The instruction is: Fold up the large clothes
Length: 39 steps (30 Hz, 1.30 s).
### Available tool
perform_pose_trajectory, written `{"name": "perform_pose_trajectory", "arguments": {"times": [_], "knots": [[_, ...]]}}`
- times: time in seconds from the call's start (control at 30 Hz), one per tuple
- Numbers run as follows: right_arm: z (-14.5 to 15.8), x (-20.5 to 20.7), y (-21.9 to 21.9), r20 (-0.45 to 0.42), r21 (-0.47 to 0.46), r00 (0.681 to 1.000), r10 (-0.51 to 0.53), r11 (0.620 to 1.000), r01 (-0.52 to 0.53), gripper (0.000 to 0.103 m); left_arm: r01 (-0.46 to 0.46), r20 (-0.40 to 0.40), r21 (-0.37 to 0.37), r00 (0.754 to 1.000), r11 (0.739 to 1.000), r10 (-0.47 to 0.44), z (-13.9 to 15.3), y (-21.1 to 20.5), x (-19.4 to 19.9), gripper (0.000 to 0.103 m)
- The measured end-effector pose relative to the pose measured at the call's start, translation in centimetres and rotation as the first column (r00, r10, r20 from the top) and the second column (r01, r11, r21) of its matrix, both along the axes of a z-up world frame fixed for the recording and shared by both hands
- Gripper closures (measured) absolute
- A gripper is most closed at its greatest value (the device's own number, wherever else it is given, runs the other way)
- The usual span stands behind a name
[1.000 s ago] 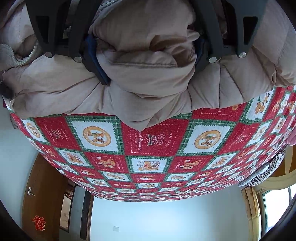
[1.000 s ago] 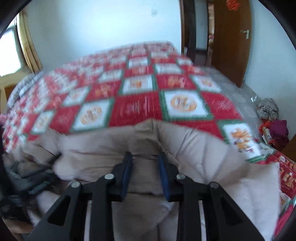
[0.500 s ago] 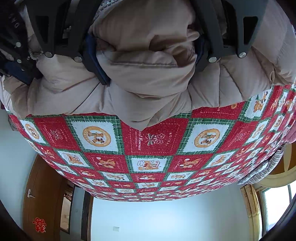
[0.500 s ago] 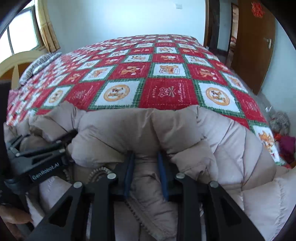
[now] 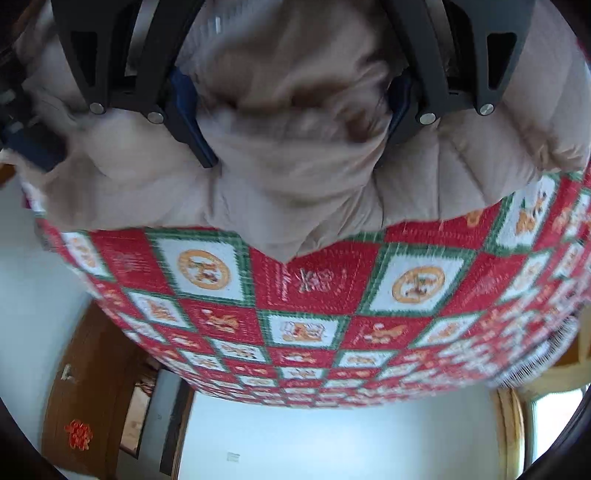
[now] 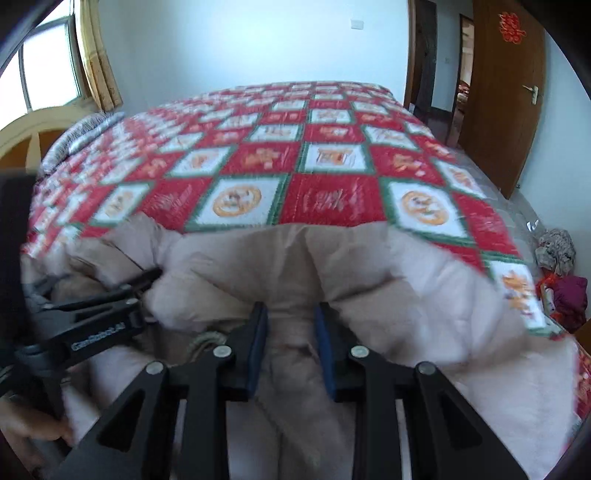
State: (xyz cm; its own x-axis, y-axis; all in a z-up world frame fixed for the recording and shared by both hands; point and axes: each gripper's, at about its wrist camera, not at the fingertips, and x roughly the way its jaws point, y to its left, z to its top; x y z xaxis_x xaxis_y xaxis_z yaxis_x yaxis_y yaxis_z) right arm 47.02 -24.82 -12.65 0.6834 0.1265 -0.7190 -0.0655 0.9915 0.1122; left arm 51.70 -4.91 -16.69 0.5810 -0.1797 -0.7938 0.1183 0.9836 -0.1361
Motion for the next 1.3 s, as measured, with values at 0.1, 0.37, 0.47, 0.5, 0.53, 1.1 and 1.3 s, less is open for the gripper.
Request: {"name": "perform_pose_trajectory", "arguments": {"times": [0.1, 0.37, 0.47, 0.5, 0.53, 1.1, 1.3], "knots": [[5.1, -6.2, -2.0, 0.125, 0.072, 0.992, -0.016, 0.997, 0.007, 0.051, 0.001, 0.022, -0.115, 1.0, 0.993, 0.001, 2.5, 2.8, -3.4, 0.022], [11.1, -25.9, -7.1, 0.214, 0.048, 0.975, -0.058, 0.998, 0.049, 0.046, 0.163, 0.167, -0.274, 0.979, 0.948, -0.12, 8.3, 12.0, -19.1, 0.022], [12.2, -34.1, -8.4, 0.224, 0.002, 0.971, -0.08, 0.997, 0.082, 0.045, 0.237, 0.228, -0.254, 0.957, 0.938, -0.18, 9.0, 15.1, -25.2, 0.022], [12.3, -36.5, -8.7, 0.22, -0.009, 0.972, -0.084, 0.996, 0.088, 0.043, 0.249, 0.239, -0.255, 0.953, 0.934, -0.189, 9.0, 16.0, -26.6, 0.022], [12.3, -38.3, -8.9, 0.216, -0.013, 0.972, -0.089, 0.995, 0.094, 0.04, 0.26, 0.244, -0.259, 0.949, 0.93, -0.198, 8.9, 17.0, -28.2, 0.022], [10.5, -50.9, -10.3, 0.184, 0.112, 0.971, -0.15, 0.985, 0.131, 0.041, 0.193, 0.195, -0.25, 0.97, 0.949, -0.146, 5.2, 24.3, -42.7, 0.022], [19.8, -58.7, -9.2, 0.455, -0.057, 0.86, -0.229, 0.957, 0.285, 0.047, 0.196, 0.284, -0.322, 0.953, 0.926, -0.103, 7.2, 25.8, -43.5, 0.022]]}}
